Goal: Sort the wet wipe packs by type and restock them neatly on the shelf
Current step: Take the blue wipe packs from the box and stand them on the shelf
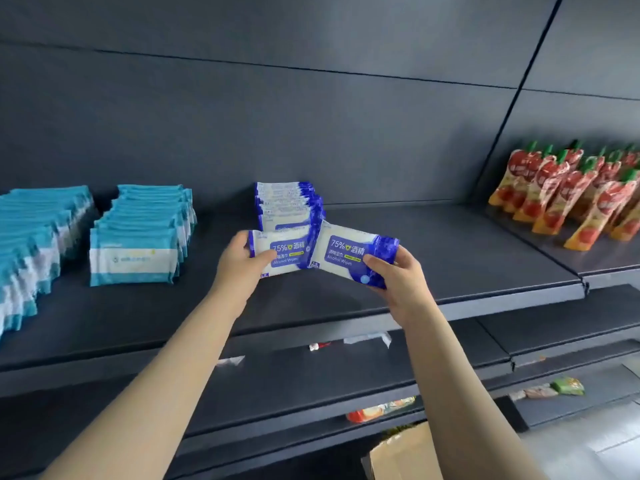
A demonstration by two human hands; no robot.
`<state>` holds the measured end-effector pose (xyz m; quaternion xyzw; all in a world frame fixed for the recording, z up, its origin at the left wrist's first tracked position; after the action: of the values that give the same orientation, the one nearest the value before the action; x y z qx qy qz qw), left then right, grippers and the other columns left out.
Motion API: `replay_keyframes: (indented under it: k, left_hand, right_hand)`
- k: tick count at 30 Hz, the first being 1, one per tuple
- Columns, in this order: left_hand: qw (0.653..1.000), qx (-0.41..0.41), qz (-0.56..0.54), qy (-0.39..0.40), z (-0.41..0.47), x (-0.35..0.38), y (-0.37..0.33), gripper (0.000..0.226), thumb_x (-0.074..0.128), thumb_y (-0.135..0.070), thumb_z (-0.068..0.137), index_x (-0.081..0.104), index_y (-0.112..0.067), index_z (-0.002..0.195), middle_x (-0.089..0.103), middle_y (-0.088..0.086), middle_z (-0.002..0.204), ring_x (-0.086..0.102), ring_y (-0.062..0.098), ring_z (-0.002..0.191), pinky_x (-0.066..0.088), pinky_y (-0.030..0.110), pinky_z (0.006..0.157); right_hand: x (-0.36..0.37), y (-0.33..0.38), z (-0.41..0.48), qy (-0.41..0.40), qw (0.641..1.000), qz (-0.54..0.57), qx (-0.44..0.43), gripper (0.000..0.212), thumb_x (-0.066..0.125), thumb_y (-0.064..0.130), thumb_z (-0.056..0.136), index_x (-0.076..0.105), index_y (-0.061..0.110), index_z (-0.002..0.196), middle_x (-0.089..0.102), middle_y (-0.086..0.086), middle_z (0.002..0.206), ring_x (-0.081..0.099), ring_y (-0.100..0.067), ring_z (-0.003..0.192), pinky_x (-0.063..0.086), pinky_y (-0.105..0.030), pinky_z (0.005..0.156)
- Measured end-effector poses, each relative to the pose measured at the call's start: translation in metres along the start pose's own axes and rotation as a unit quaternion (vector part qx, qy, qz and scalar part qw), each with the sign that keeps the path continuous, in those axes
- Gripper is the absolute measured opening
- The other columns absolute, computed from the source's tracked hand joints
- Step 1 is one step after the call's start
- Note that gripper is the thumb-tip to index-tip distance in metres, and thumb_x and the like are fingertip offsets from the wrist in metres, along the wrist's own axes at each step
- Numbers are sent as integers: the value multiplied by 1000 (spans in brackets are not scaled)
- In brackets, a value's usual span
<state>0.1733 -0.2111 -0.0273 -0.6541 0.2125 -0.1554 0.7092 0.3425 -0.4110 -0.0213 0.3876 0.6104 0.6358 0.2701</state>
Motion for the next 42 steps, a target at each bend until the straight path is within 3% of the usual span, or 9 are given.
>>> replay_keyframes:
  k: [8,12,15,18,21,23,31,36,42]
  left_hand:
    - [985,75,127,-89,58,9,15,32,74,-17,84,60,-22,112,57,-2,111,62,13,93,52,27,79]
    - [988,86,69,-111,62,11,18,30,73,-18,85,59,-31,108,64,-7,109,62,2,89,50,20,70]
    - [992,69,14,-107,61,12,22,9,59,-34,94,63,-39,101,66,-7,111,64,9,96,57,36,84]
    - [993,67,-16,-93,57,11,22,16,50,-42,98,67,-40,100,66,-4,117,66,12,101,56,42,91]
    - [993,77,29,-86,53,11,20,14,59,-36,96,64,-42,107,59,-8,120,63,5,97,53,23,86]
    - [988,87,110,-69,50,12,19,37,71,-27,87,58,-37,120,51,-11,119,58,7,91,45,6,71]
    - [979,118,141,-85,54,15,16,48,75,-14,84,56,-21,127,54,-2,117,61,7,85,48,7,65]
    - [982,104,133,-78,50,12,12,55,78,-14,82,53,-22,130,52,0,123,63,4,86,51,13,69]
    - [996,65,37,-44,36,-14,-9,56,71,-30,88,46,-31,138,48,-6,139,60,8,109,46,19,80]
  right_hand:
    - [12,-18,84,56,992,-113,-23,23,73,3,86,60,19,97,74,-2,95,73,-12,80,56,-20,64]
    - [29,-25,101,92,985,-138,-52,24,74,4,86,60,21,96,74,1,97,72,-9,85,56,-19,68]
    - [45,-34,109,114,978,-161,-66,23,74,11,87,59,22,101,73,1,106,71,-11,95,59,-25,75]
    - [60,-41,112,109,964,-219,-104,26,76,18,86,59,22,105,68,1,113,68,-13,101,58,-33,85]
    - [68,-40,113,90,950,-263,-142,28,76,20,86,57,23,108,64,0,113,65,-14,102,55,-33,88]
    - [71,-41,114,86,947,-266,-156,31,77,23,85,57,21,109,64,2,111,64,-15,100,56,-38,87]
    - [75,-40,116,41,924,-332,-182,39,81,32,80,48,23,100,54,7,101,55,-15,93,49,-30,77]
    - [77,-33,106,33,944,-297,-141,40,81,25,81,48,23,103,56,2,110,56,-11,89,46,-23,75]
    - [65,-3,63,-13,982,-171,-83,48,68,37,91,51,24,134,57,2,131,57,-16,117,49,-35,98]
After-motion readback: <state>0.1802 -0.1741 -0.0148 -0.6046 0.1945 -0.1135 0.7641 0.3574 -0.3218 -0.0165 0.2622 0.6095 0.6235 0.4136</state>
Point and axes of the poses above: each hand's wrist, its own z-axis towards the middle knuckle, its own x-axis out of the palm, y = z × x, the point moved 5 cm from there along z, towards the middle knuckle
